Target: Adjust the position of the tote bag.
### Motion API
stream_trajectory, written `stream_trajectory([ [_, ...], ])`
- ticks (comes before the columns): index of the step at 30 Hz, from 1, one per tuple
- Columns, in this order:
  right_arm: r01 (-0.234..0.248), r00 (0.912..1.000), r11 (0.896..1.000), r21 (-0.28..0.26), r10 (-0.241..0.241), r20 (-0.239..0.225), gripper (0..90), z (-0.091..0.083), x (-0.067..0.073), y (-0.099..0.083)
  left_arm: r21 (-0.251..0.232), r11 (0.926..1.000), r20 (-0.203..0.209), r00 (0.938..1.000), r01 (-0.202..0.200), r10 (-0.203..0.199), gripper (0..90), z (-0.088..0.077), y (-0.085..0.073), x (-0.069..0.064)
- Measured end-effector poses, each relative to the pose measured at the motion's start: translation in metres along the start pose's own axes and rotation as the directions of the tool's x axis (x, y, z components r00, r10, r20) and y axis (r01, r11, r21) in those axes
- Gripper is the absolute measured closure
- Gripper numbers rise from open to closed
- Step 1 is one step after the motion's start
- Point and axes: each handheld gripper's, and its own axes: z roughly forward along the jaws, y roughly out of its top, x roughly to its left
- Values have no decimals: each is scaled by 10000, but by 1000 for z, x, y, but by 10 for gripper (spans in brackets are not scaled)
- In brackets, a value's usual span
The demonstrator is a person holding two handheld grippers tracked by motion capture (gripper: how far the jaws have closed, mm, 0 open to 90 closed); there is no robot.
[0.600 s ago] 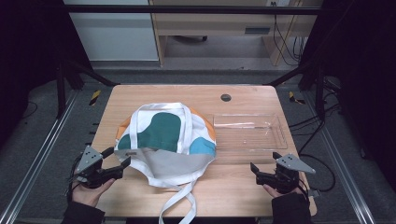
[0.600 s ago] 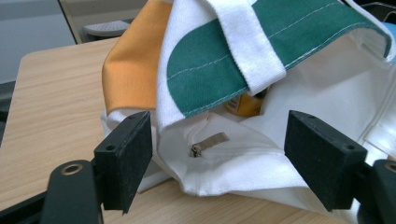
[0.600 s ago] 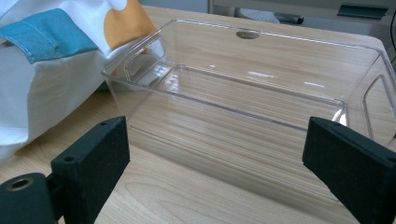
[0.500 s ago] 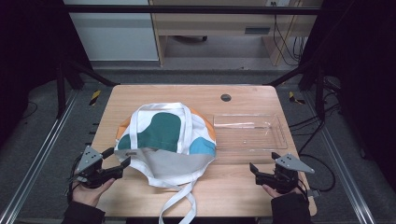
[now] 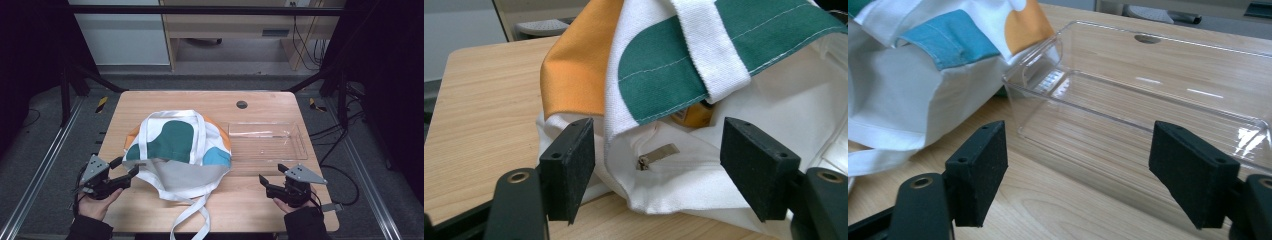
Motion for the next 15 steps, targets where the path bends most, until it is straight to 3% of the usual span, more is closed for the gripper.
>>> stream_trajectory([
  [15,166,9968,9999,-23,-167,-782,369,13,28,15,191,9998,-165,9999,-19,22,398,5,-2,2],
])
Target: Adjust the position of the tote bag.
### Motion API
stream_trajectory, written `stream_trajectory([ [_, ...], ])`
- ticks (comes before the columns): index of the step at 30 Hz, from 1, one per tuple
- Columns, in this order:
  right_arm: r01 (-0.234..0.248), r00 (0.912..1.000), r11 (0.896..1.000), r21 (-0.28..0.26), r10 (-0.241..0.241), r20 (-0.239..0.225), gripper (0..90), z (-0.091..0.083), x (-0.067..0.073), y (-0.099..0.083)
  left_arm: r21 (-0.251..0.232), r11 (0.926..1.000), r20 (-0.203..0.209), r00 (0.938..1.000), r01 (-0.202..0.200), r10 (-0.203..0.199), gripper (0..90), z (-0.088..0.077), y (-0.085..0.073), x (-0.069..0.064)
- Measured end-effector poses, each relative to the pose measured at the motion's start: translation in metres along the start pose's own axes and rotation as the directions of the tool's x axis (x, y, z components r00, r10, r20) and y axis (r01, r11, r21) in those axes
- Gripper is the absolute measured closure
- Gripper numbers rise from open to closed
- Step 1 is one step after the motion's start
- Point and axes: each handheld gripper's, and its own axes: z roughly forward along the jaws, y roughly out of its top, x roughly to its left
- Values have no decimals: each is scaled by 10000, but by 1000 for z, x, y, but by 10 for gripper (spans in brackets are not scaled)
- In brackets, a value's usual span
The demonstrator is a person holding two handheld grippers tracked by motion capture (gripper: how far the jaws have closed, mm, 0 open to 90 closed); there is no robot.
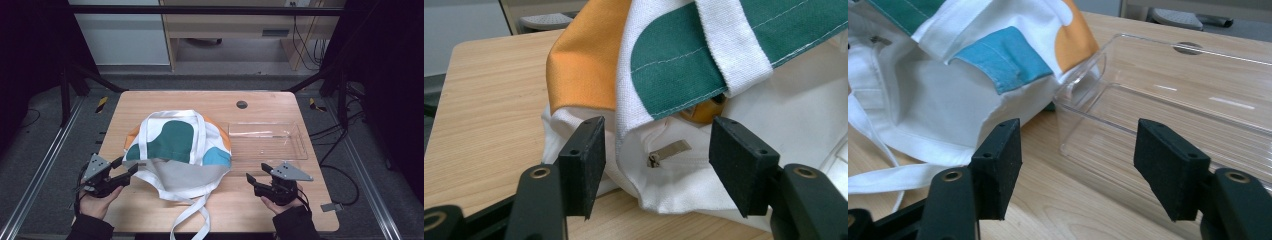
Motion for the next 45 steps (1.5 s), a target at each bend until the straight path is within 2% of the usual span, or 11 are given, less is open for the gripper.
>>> stream_trajectory([
  [5,36,9997,10000,-28,-37,-237,394,4,7,3,82,9999,-63,9999,-83,83,414,2,0,-1],
  [14,122,9983,9999,-43,-124,-571,399,11,17,8,111,9999,-148,9999,-52,54,535,3,0,2],
  [27,388,9910,9992,-96,-397,-1275,436,32,43,19,248,9997,-269,9996,-19,26,662,5,0,5],
  [35,668,9859,9977,-116,-678,-1531,510,43,61,24,277,9996,-488,9988,93,-79,783,6,2,8],
  [45,833,9800,9965,-118,-840,-1804,678,55,79,28,235,9994,-424,9988,243,-233,839,6,3,9],
])
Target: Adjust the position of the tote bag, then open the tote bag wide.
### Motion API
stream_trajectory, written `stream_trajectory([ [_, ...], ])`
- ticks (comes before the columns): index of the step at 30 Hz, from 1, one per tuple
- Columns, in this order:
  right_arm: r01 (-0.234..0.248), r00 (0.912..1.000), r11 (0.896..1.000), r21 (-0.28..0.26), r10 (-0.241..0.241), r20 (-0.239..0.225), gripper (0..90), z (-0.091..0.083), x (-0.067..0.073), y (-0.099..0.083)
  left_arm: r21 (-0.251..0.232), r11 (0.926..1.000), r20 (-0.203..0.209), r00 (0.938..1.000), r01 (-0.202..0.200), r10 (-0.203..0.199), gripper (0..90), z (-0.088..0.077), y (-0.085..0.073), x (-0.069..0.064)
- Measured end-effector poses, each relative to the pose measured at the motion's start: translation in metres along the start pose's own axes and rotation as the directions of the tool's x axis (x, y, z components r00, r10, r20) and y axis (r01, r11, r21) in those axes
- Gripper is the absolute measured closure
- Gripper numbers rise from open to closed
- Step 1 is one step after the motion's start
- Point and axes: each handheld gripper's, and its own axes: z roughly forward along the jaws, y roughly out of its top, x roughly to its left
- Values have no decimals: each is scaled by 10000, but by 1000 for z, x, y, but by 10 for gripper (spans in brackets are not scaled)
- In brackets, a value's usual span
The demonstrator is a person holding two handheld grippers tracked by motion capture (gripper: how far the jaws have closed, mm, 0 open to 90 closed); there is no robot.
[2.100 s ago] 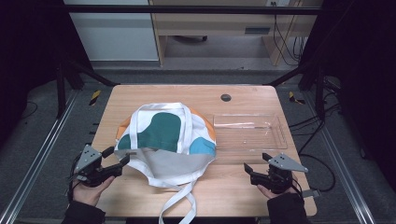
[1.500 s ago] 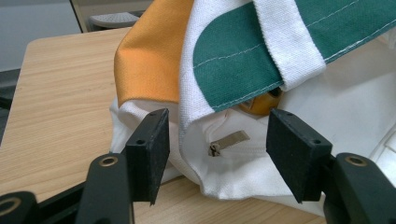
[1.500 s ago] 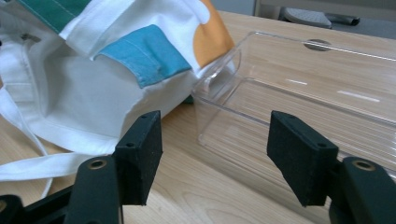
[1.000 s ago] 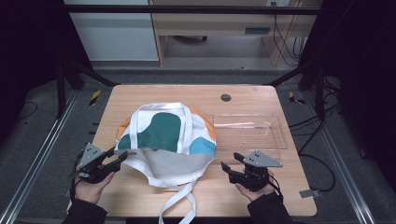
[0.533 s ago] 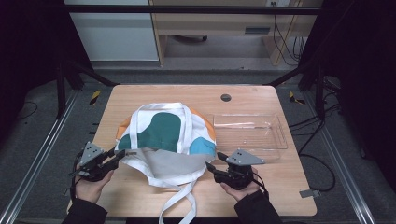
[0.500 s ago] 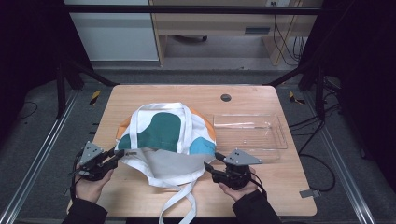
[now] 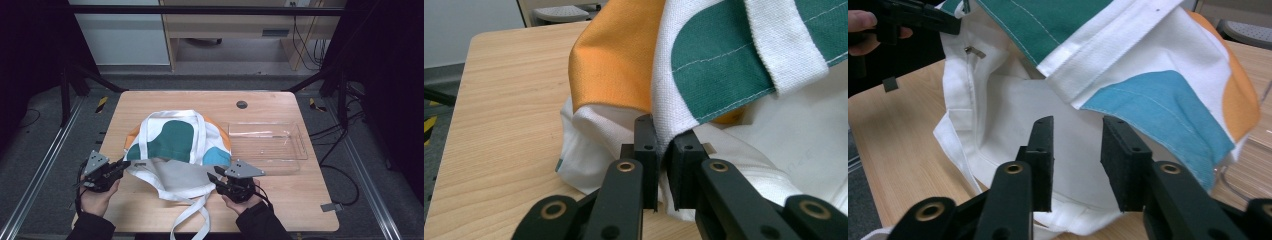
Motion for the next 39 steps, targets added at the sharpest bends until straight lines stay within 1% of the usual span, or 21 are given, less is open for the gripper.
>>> stream_trajectory([
  [5,23,9999,10000,-31,-23,-111,759,8,8,4,-31,10000,90,10000,35,-34,840,0,-1,1],
  [9,9,9998,10000,-37,-10,-209,805,14,13,7,-60,10000,103,9999,50,-49,841,-1,-1,1],
  [15,177,9992,9998,-2,-177,-363,868,25,23,11,-81,10000,110,9999,6,-5,846,-1,-1,0],
  [19,215,9992,9998,16,-214,-350,900,31,28,13,-98,10000,120,9999,16,-15,850,-1,0,1],
  [27,186,9988,9996,-222,-196,-453,900,45,37,15,-124,9999,144,9999,5,-3,853,-2,0,0],
  [32,199,9992,9996,-179,-205,-357,900,56,43,15,-120,9999,148,9999,-5,7,855,-2,0,0],
  [33,169,9994,9997,-151,-174,-314,900,60,45,15,-121,9999,142,9999,-4,6,855,-2,0,0],
  [35,162,9994,9998,-140,-166,-291,900,61,46,14,-146,9999,143,9999,34,-32,855,-2,0,0],
  [39,156,9998,9998,-99,-157,-79,900,67,47,13,-141,9999,100,9999,3,-2,855,-2,0,-1],
])
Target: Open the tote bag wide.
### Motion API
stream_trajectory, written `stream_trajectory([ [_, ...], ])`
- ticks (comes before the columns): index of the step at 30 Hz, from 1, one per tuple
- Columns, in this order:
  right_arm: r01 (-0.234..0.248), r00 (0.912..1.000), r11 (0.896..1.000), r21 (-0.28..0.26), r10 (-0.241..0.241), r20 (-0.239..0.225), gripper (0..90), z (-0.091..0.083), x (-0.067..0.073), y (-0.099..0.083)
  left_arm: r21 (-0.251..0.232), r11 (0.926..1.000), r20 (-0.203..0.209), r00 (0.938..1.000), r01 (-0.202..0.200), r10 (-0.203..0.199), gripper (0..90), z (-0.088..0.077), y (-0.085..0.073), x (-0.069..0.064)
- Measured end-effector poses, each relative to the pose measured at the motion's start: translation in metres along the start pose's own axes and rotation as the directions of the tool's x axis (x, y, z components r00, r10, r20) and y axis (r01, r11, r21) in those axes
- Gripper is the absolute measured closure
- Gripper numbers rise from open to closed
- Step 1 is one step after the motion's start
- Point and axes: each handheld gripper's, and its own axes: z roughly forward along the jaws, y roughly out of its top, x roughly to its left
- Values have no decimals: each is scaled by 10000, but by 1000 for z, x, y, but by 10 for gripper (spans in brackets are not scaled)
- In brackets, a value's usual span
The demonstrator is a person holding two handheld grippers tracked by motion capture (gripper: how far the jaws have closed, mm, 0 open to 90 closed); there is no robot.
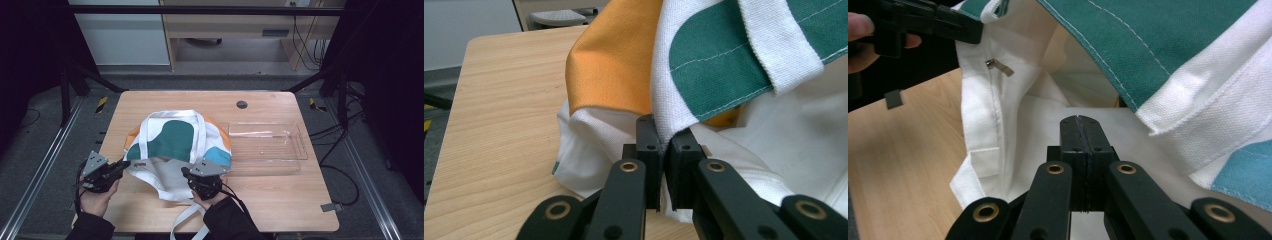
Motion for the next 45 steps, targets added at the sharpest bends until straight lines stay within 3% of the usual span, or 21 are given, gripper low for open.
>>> stream_trajectory([
  [14,-112,9972,9998,-155,123,736,900,14,-2,3,54,9999,-68,9999,-96,96,855,1,0,-1],
  [26,33,9959,9965,-835,43,907,900,2,-4,24,27,9998,-20,9998,-197,197,859,1,0,-2],
  [45,102,9938,9888,-1490,64,1106,900,-8,-8,55,102,9995,-46,9995,-300,300,861,1,0,-3],
])
